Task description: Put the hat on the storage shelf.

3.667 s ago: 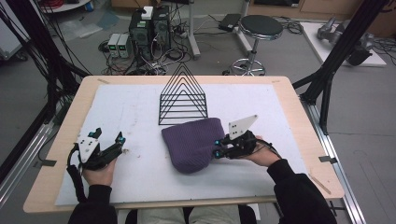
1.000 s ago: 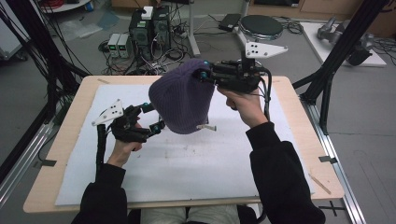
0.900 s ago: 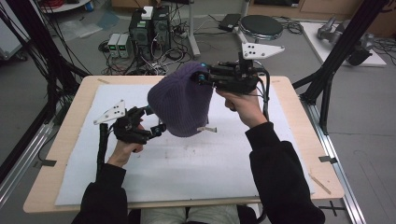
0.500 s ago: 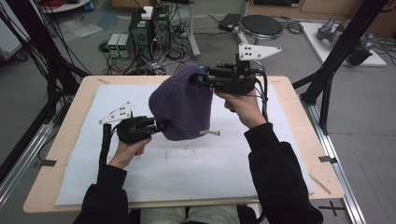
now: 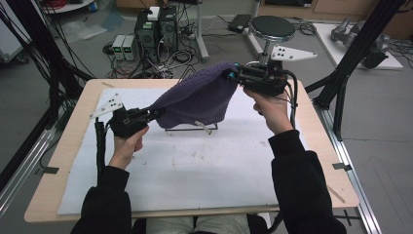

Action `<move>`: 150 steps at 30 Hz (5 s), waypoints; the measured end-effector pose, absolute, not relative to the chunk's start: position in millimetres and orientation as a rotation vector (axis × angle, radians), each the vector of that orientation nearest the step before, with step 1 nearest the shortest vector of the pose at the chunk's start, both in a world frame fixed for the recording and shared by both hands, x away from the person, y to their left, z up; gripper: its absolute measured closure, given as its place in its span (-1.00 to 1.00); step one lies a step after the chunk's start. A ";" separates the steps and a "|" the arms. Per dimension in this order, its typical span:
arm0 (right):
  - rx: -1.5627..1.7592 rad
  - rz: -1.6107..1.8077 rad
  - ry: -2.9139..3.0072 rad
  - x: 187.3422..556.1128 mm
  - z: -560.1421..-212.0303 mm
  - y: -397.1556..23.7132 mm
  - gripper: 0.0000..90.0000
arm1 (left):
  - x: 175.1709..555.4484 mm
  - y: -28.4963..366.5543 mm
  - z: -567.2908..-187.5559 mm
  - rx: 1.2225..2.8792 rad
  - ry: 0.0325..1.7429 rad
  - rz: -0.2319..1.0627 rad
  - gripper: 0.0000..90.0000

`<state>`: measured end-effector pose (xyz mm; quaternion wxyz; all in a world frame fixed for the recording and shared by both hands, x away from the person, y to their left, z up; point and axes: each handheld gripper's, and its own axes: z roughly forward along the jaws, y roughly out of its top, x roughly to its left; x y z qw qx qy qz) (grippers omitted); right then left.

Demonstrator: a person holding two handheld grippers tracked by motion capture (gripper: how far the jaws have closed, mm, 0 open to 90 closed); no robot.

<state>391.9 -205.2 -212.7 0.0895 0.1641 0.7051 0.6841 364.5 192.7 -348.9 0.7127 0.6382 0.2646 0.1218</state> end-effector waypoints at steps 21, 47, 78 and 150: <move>0.602 2.011 1.984 409.3 -198.6 -211.9 0.66 | 391.0 178.9 -328.1 1.436 0.591 0.251 0.86; 0.656 1.965 1.873 439.7 -174.1 -196.2 0.65 | 423.1 180.6 -300.9 1.346 0.657 0.299 0.85; 0.692 1.967 1.939 460.0 -189.7 -193.2 0.61 | 440.7 178.1 -313.3 1.438 0.702 0.276 0.84; 0.982 1.597 2.240 465.2 -291.5 -168.9 0.47 | 458.7 187.1 -409.8 1.720 0.979 0.107 0.72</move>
